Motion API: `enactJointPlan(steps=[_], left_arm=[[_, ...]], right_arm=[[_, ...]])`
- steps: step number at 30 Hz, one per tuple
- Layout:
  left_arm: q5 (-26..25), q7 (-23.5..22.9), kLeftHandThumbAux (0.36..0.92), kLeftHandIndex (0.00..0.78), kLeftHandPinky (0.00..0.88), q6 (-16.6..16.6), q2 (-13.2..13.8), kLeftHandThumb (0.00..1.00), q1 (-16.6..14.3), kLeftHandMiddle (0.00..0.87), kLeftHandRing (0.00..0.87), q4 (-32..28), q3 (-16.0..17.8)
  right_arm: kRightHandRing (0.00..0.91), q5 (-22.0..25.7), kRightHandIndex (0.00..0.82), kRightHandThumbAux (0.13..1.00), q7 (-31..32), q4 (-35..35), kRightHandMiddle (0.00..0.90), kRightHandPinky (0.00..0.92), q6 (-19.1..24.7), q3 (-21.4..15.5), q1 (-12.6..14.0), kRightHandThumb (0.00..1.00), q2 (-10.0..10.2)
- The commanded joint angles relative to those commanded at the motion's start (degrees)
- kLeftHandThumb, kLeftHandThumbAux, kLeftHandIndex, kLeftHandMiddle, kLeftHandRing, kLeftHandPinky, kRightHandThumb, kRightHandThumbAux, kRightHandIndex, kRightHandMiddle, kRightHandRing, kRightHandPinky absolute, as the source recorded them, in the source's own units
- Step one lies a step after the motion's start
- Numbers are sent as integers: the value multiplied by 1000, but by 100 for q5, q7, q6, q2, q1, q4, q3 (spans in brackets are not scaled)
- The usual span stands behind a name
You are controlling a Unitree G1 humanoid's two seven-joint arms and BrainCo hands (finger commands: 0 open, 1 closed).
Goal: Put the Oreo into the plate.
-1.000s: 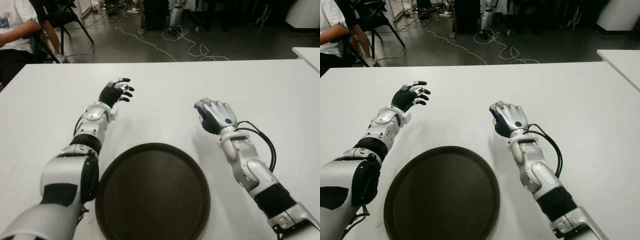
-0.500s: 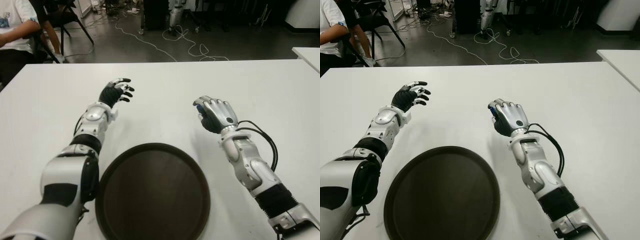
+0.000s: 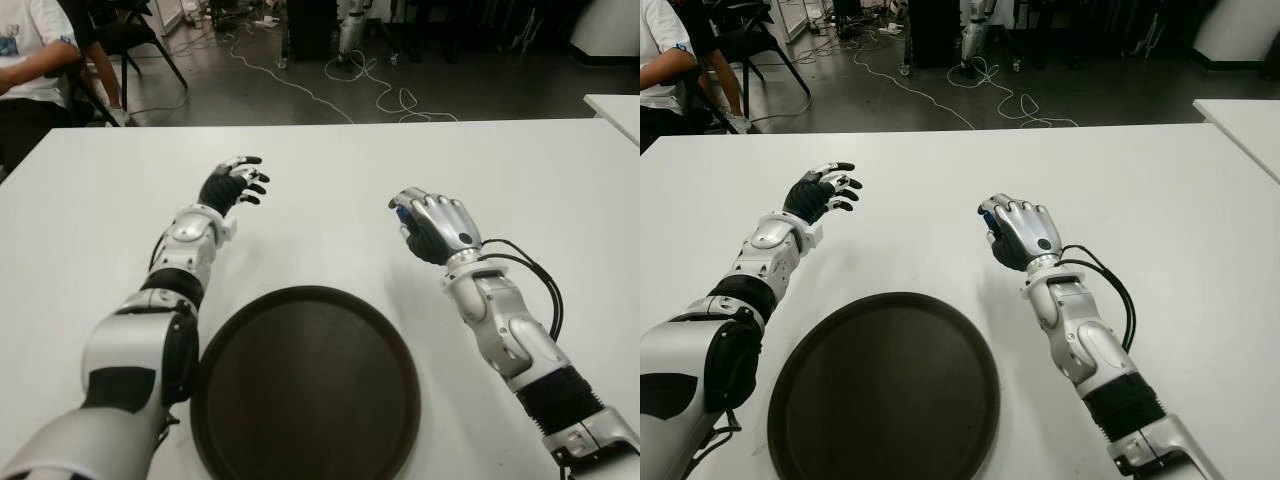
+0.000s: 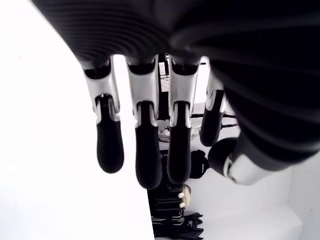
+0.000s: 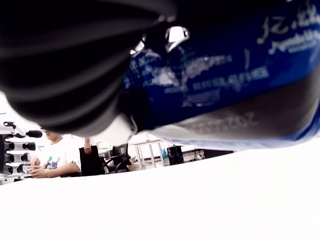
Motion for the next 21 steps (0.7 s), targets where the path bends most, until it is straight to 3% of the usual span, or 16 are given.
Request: enactJointPlan(steps=[11, 15, 21], left_arm=[[13, 14, 634, 314, 503, -34, -4, 138, 8, 487, 503, -2, -9], [11, -2, 632, 304, 502, -28, -4, 136, 8, 488, 500, -1, -10], [2, -6, 628, 291, 505, -18, -6, 132, 8, 481, 497, -1, -1]], right_arm=[[573, 24, 363, 695, -52, -78, 542, 467, -383, -18, -240, 828, 70], [588, -82, 411, 686, 55, -265, 497, 479, -380, 162, -580, 837, 360], [634, -136, 426, 683, 46, -596, 485, 527, -439, 345, -402, 840, 509]])
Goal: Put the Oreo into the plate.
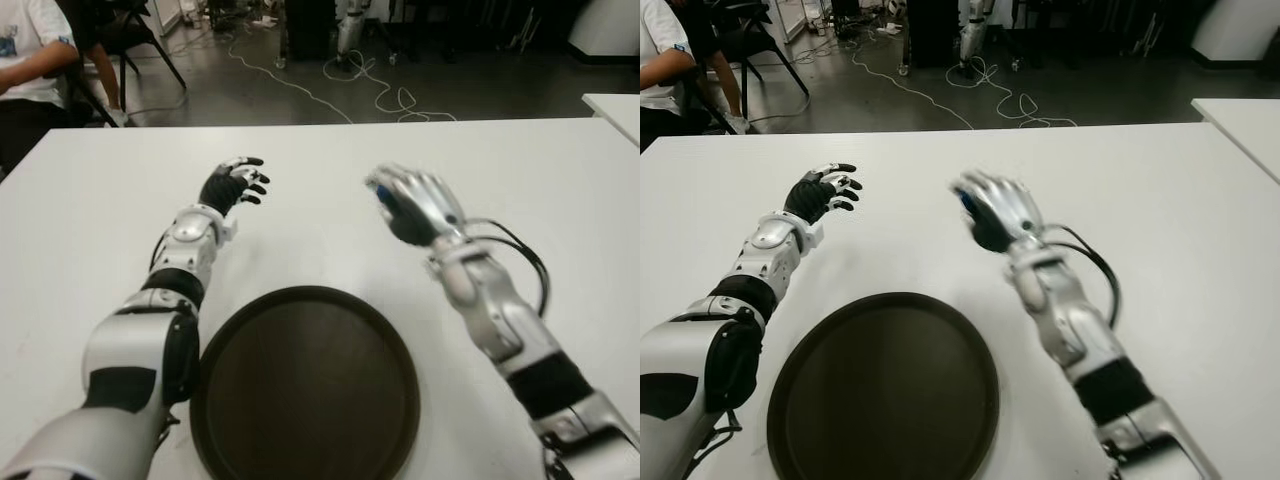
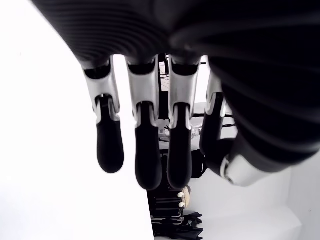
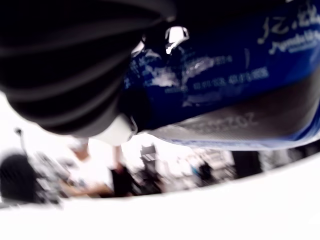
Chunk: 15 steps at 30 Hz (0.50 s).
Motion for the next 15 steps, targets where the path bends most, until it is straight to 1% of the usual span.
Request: enactJointPlan(steps=[3, 7, 8, 10, 13, 15], left_arm=[[-8, 3, 629, 288, 505, 16, -5, 133, -1, 480, 496, 1, 8], [-26, -13, 632, 278, 509, 49, -4, 129, -6, 476, 493, 6, 31], [-33, -22, 633, 275, 509, 68, -5, 128, -6, 475, 492, 9, 40], [-40, -33, 631, 269, 512, 88, -5, 125, -7, 473, 491, 11, 50], [-41, -34, 633, 266, 515, 100, -4, 121, -9, 474, 492, 12, 56], [-36, -27, 639, 267, 518, 96, -6, 122, -13, 476, 495, 10, 53]], right_arm=[[654, 25, 428, 683, -20, -105, 485, 563, -73, 103, 83, 841, 137], [681, 138, 428, 683, -40, -5, 486, 619, -223, 128, 67, 841, 234], [685, 202, 428, 683, -53, 238, 486, 627, -291, 141, -49, 841, 306], [694, 268, 428, 683, -69, 539, 486, 650, -378, 148, -193, 841, 396], [716, 329, 428, 683, -40, 932, 487, 689, -434, 125, -366, 842, 433], [738, 308, 427, 683, -9, 987, 488, 723, -397, 120, -400, 842, 435]])
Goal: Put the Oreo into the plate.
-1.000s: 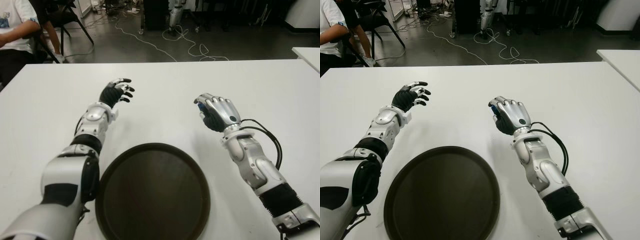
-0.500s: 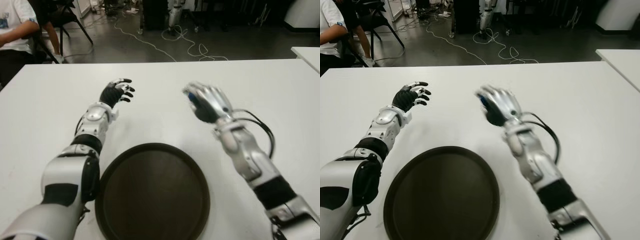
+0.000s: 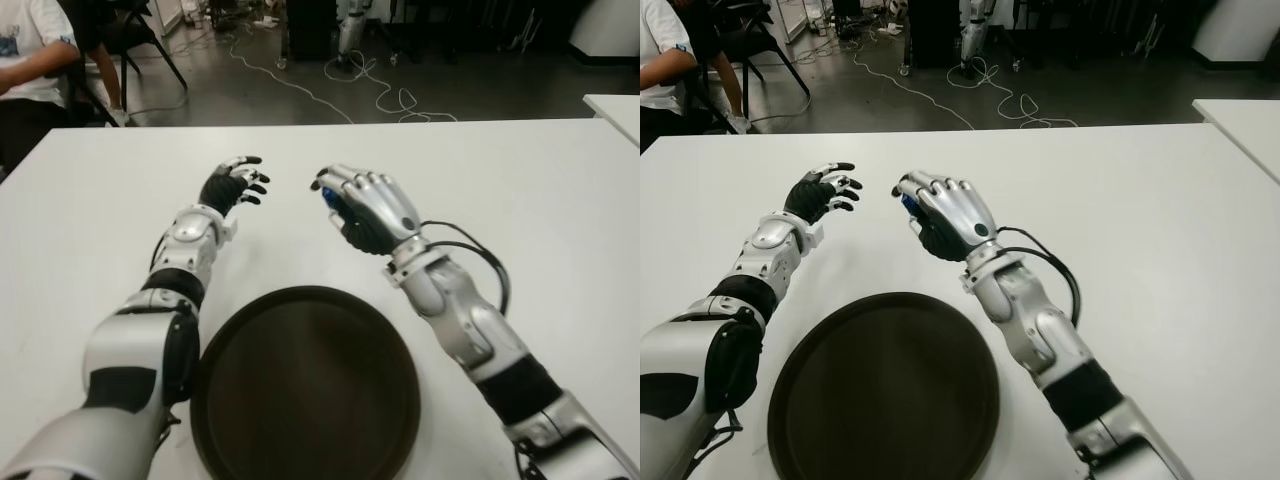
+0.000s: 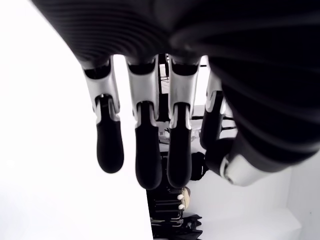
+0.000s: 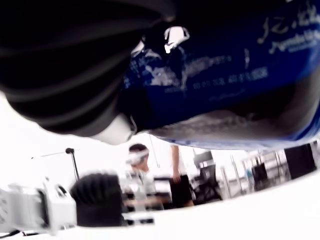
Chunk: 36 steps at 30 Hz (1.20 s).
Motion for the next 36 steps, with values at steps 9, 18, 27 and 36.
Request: enactJointPlan(steps=[9, 18, 27, 36], left_arm=[[45, 19, 631, 269, 506, -49, 7, 107, 7, 481, 497, -10, -42], [88, 38, 622, 284, 508, -67, 15, 117, 14, 479, 495, -11, -91], [74, 34, 627, 293, 506, -88, -2, 104, 12, 483, 500, -13, -108], [81, 51, 624, 284, 515, -105, -7, 105, 18, 478, 501, -13, -121]], right_arm=[[754, -85, 426, 684, -23, -10, 488, 737, 104, 64, -13, 841, 49], [753, 58, 429, 682, 684, -774, 488, 752, 186, 472, 444, 844, 189], [722, 824, 427, 682, 2039, -1173, 486, 722, -341, 622, 516, 843, -127], [739, 1359, 425, 683, 2673, -1037, 487, 747, -856, 666, 494, 842, -326]])
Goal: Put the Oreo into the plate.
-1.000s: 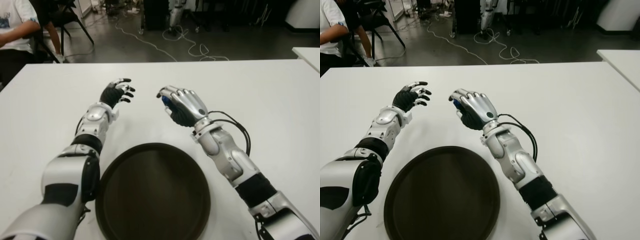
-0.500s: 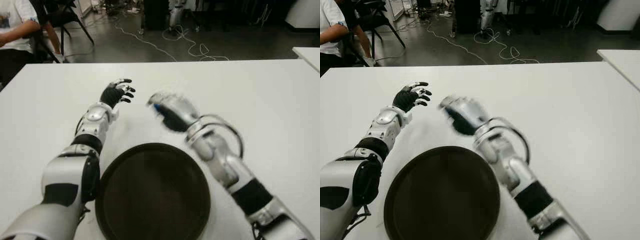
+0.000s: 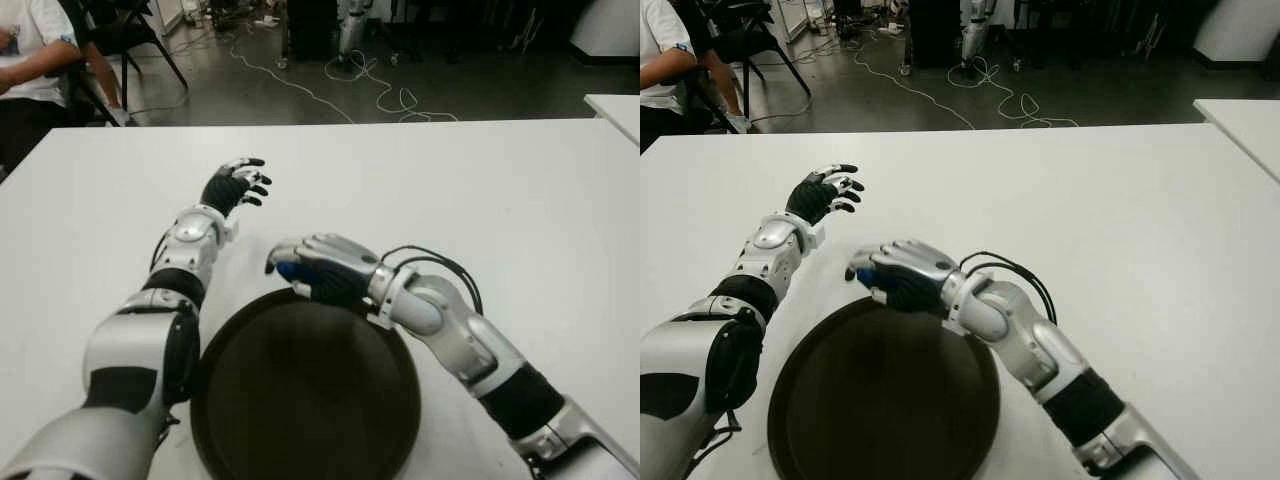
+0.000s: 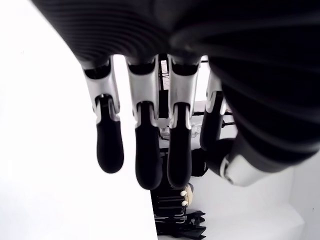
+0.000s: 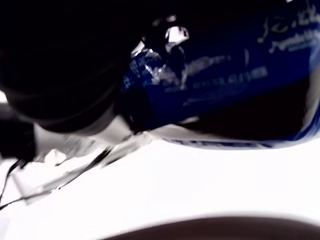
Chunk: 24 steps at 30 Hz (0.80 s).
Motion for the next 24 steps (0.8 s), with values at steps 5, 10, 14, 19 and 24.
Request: enactJointPlan(steps=[5, 10, 14, 19, 24], left_arm=[[0, 9, 625, 286, 512, -5, 1, 114, -1, 481, 502, 2, -9], [13, 15, 625, 292, 503, -28, 6, 100, 2, 487, 504, 7, -25], [20, 9, 625, 304, 501, -63, 6, 99, 5, 489, 504, 4, -38], [25, -4, 628, 307, 498, -104, 6, 111, 7, 483, 499, 0, -56], [36, 1, 623, 305, 496, -113, 9, 110, 0, 481, 498, 1, -89]], right_arm=[[720, 135, 422, 684, 122, 71, 486, 703, -89, -60, -78, 843, -22], [707, 243, 424, 683, 242, 188, 486, 701, -175, -69, -155, 843, -21], [733, 356, 424, 683, 321, 260, 488, 737, -227, -103, -190, 843, 2], [744, 542, 424, 683, 427, 232, 489, 740, -237, -145, -161, 844, 25], [749, 688, 421, 684, 532, 133, 489, 752, -193, -184, -96, 844, 15]])
